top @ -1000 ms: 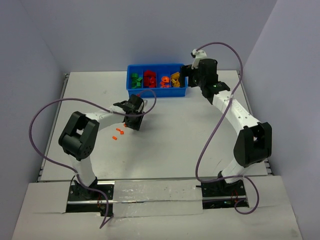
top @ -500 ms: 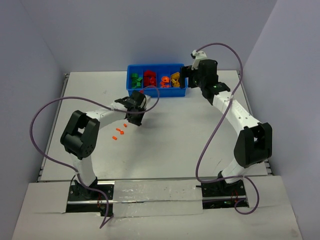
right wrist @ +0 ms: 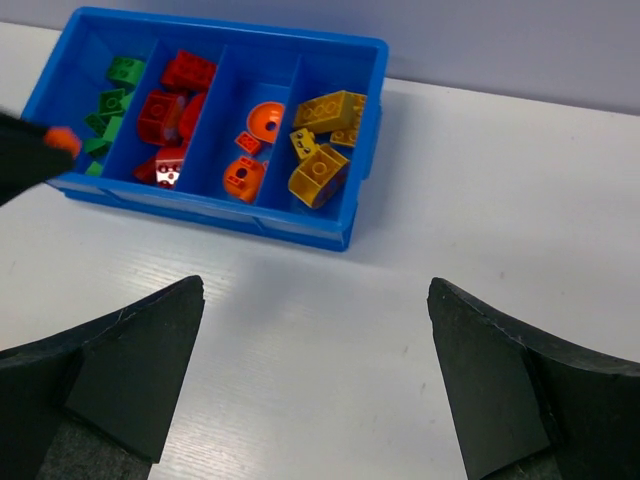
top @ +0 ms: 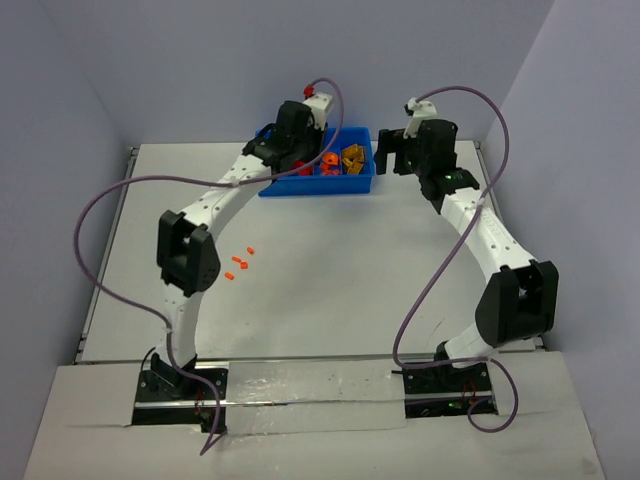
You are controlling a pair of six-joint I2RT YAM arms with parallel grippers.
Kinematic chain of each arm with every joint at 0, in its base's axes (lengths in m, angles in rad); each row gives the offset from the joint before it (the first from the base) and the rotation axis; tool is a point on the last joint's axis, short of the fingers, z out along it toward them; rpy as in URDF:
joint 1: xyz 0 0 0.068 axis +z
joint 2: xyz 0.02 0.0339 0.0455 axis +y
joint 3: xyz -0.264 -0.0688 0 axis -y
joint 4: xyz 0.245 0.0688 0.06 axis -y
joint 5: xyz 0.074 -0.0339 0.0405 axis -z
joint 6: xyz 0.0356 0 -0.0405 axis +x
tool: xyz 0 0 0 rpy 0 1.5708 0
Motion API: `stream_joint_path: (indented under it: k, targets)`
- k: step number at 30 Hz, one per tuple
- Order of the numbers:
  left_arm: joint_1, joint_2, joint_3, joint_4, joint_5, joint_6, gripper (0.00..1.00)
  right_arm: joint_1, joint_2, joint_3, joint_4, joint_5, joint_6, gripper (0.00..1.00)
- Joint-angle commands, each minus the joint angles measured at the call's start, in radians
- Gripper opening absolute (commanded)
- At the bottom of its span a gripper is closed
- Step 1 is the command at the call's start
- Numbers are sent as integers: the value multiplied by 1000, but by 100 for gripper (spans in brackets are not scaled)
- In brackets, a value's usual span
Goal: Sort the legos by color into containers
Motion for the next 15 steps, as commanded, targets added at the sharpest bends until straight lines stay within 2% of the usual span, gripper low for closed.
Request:
stream_joint_path:
  k: [1,6,11,15]
  targets:
    - [1,170,169,67,18,-8,0,-43,-67,-32,-2,11,-4,100]
    - [18,234,144,263,-2,-26,0,-72,-85,-60,-5,6,3,100]
    - [49,324,191,322,7,-59,1,-83,-84,-74,-7,-4,2,100]
    - [66,351,192,362,18,-63,15,-84,-77,-75,-8,-15,5,100]
